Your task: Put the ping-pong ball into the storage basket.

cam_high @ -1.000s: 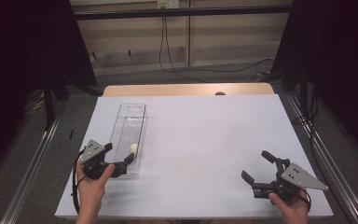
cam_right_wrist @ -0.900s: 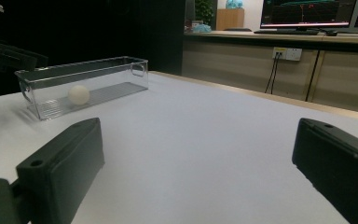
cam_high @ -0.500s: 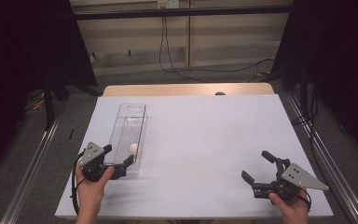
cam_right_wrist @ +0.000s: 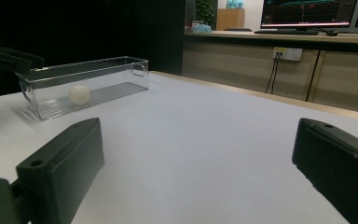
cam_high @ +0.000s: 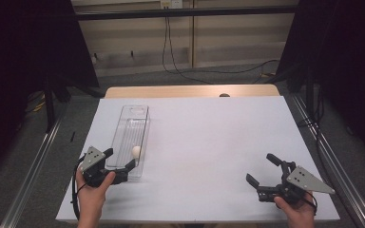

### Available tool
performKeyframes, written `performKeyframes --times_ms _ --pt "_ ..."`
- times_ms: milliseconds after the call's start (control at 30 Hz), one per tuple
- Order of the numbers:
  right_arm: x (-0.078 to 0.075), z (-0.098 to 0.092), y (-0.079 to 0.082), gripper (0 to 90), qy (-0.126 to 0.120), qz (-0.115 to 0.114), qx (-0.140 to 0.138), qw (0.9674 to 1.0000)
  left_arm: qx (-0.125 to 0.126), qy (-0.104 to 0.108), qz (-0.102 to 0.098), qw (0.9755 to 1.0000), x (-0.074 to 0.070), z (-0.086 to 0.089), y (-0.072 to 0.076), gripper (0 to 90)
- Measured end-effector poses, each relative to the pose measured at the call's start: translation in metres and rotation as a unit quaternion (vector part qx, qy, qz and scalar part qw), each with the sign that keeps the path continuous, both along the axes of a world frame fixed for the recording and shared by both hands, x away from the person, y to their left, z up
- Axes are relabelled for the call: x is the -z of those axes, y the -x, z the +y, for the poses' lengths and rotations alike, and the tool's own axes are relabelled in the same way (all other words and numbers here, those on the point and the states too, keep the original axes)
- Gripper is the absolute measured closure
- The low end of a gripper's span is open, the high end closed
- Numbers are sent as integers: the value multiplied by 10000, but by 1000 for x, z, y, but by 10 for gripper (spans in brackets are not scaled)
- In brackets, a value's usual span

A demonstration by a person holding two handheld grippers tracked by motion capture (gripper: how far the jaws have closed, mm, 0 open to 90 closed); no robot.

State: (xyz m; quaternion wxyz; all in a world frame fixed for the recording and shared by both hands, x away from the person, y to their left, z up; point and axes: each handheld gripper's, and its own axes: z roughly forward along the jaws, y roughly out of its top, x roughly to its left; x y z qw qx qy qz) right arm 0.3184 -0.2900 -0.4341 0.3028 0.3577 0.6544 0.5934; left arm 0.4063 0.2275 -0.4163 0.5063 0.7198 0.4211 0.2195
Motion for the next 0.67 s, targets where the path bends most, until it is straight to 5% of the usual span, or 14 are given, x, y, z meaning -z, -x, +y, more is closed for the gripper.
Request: performKeyframes --times_ms 667 --pt "1 0 0 16 1 8 -2 10000 28 12 -192 9998 -1 0 4 42"
